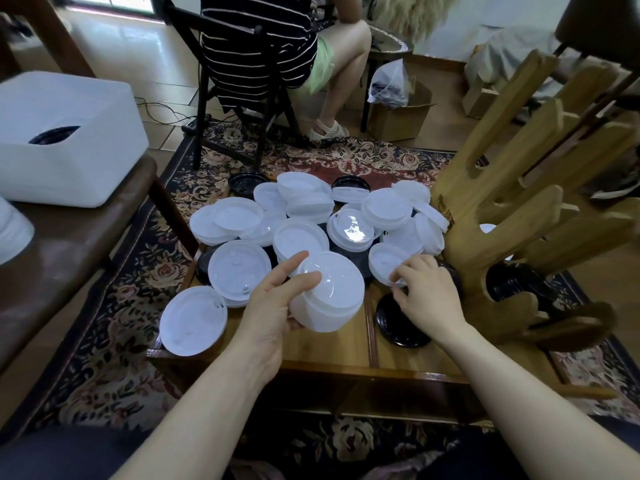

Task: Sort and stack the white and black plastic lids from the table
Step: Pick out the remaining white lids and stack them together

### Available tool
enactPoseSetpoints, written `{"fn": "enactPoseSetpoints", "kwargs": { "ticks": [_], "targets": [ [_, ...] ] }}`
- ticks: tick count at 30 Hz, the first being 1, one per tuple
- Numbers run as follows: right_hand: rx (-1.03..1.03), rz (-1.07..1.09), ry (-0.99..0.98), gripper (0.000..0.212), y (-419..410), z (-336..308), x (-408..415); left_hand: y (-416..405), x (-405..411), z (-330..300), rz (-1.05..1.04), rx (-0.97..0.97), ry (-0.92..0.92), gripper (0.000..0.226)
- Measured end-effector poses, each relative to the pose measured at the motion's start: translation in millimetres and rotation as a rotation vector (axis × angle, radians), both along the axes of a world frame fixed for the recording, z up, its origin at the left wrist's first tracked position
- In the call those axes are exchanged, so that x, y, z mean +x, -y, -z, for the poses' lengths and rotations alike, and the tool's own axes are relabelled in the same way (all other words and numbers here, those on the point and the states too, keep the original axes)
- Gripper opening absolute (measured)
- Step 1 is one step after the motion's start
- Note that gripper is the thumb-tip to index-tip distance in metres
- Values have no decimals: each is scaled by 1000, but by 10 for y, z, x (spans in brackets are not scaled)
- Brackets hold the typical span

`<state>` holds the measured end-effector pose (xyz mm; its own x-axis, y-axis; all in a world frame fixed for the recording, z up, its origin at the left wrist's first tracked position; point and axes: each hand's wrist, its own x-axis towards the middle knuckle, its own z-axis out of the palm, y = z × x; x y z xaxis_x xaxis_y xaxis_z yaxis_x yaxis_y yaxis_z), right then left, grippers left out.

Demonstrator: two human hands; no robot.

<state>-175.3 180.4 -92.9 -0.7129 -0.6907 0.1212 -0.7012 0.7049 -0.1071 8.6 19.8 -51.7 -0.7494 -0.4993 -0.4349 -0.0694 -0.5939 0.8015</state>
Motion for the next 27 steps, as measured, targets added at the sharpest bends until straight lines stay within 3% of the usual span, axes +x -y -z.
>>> {"fn": "enactPoseSetpoints", "kwargs": {
  "ticks": [3,5,10,14,15,17,20,26,27],
  "targets": [
    [-45,60,27,10,13,-140,45,-3,-5,-9,17,6,-6,47],
    [-202,117,142,9,19,-325,98,-10,-10,-18,22,-4,-10,55],
    [-799,279,771,6,-39,-793,271,-29,-30,-1,-9,-1,-11,45],
    [-1144,230,1343,5,11,-968,378,-63,-32,-20,-35,-13,-10,47],
    [-1184,198,1440,15,30,-981,401,-71,-31,-28,-38,-16,-13,48],
    [-1180,123,1560,32,70,-994,467,-83,-27,-50,-42,-18,-17,52],
    [-1108,22,1624,38,126,-982,563,-96,-18,-101,-58,-13,-32,62],
    [-823,-74,1444,26,157,-886,623,-75,-15,-110,-67,11,-31,50],
    [-814,-90,1446,34,156,-886,614,-75,-15,-114,-64,18,-31,51]
  ]
}}
